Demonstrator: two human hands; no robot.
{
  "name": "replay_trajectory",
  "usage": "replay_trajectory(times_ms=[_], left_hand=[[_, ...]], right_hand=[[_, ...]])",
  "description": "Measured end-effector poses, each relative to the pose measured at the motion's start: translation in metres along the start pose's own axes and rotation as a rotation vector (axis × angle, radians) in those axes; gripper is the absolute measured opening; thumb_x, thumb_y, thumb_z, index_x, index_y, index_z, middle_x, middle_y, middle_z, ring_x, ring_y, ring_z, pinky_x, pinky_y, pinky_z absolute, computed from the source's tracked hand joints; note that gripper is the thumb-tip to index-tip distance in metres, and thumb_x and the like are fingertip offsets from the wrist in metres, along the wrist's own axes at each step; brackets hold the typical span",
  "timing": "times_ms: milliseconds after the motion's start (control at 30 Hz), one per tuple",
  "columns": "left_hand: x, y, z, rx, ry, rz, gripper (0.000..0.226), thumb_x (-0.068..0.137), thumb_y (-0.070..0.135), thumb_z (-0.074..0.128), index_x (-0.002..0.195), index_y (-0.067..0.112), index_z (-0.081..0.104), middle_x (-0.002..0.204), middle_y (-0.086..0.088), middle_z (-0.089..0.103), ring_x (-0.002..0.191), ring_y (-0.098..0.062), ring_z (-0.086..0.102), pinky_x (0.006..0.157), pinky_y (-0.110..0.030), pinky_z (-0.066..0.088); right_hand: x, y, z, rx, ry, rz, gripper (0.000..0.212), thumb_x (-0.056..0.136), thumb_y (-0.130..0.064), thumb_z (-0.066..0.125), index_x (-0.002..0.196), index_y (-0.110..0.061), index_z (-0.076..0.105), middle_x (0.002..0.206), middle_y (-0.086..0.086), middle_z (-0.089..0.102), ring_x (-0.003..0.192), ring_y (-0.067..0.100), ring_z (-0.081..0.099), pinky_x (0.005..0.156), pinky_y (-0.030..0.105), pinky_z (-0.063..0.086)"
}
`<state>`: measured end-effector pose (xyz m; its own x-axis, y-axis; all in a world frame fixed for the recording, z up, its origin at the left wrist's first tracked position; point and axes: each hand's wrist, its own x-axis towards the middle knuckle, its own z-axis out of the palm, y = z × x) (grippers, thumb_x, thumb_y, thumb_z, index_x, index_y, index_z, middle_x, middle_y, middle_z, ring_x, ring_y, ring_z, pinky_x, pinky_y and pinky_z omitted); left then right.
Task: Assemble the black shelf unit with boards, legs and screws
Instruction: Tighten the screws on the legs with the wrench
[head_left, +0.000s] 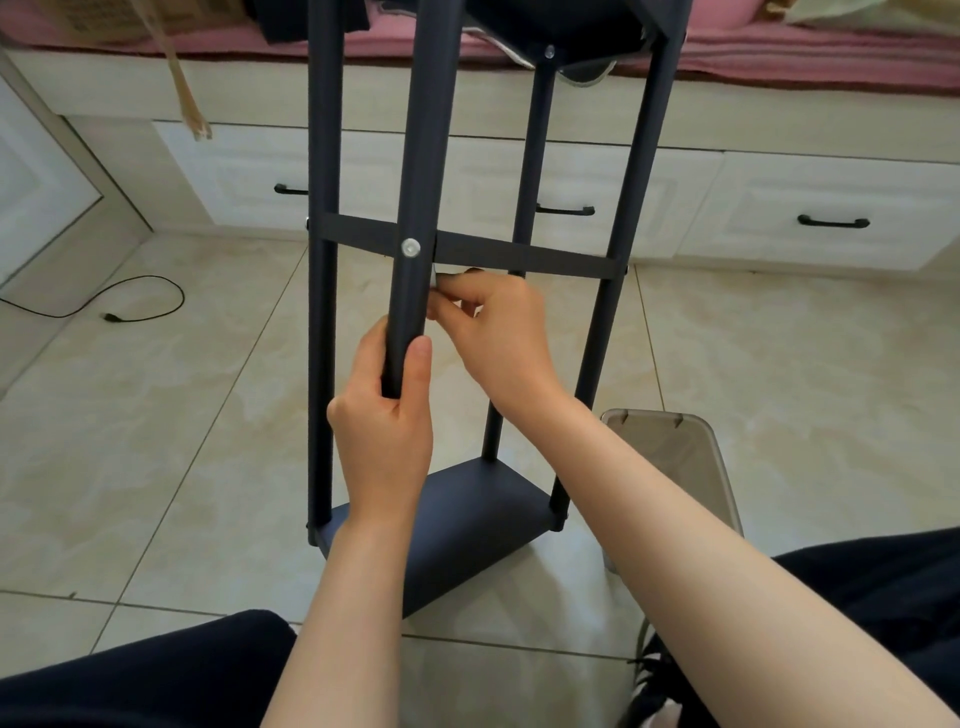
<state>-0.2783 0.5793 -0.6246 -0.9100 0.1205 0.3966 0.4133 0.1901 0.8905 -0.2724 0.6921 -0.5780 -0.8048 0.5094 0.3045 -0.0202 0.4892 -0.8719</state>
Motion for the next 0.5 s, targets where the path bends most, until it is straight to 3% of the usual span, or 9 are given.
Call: replay_trajectory(times_ms=[100, 233, 400, 500], left_hand=[[0.000, 0.000, -0.001, -0.009, 0.002, 0.008, 0.045, 0.098, 0.051, 0.048, 0.126, 0.020, 0.064, 0.072, 0.018, 0.057, 0.058, -0.010, 0.053, 0.050, -0.017, 0.042], [-0.001, 0.000, 0.001, -0.026, -0.008, 0.010, 0.047, 0.097, 0.050, 0.048, 0.126, 0.017, 0.064, 0.070, 0.023, 0.057, 0.059, -0.010, 0.055, 0.053, -0.014, 0.042], [-0.002, 0.000, 0.000, -0.033, -0.017, 0.032, 0.048, 0.099, 0.047, 0.049, 0.129, 0.012, 0.064, 0.070, 0.018, 0.058, 0.061, -0.008, 0.057, 0.056, -0.012, 0.042], [-0.002, 0.001, 0.000, -0.030, -0.031, 0.050, 0.049, 0.099, 0.046, 0.049, 0.129, 0.010, 0.064, 0.073, 0.016, 0.058, 0.062, -0.007, 0.058, 0.057, -0.011, 0.042]], right_hand=[[0.000, 0.006, 0.008, -0.051, 0.093, -0.091, 0.015, 0.092, -0.017, 0.067, 0.095, -0.009, 0.079, 0.079, 0.002, 0.072, 0.068, 0.010, 0.053, 0.070, 0.030, 0.049], [-0.001, 0.016, 0.022, -0.087, 0.264, -0.198, 0.013, 0.090, -0.012, 0.068, 0.091, -0.004, 0.078, 0.080, 0.007, 0.073, 0.070, 0.021, 0.059, 0.066, 0.033, 0.049], [0.002, 0.024, 0.039, -0.047, 0.353, -0.186, 0.011, 0.089, -0.009, 0.068, 0.086, -0.003, 0.077, 0.077, 0.008, 0.071, 0.072, 0.027, 0.060, 0.064, 0.039, 0.049], [0.005, 0.022, 0.046, 0.034, 0.394, -0.159, 0.010, 0.088, -0.003, 0.067, 0.082, 0.000, 0.075, 0.082, 0.010, 0.073, 0.083, 0.028, 0.063, 0.071, 0.031, 0.048]])
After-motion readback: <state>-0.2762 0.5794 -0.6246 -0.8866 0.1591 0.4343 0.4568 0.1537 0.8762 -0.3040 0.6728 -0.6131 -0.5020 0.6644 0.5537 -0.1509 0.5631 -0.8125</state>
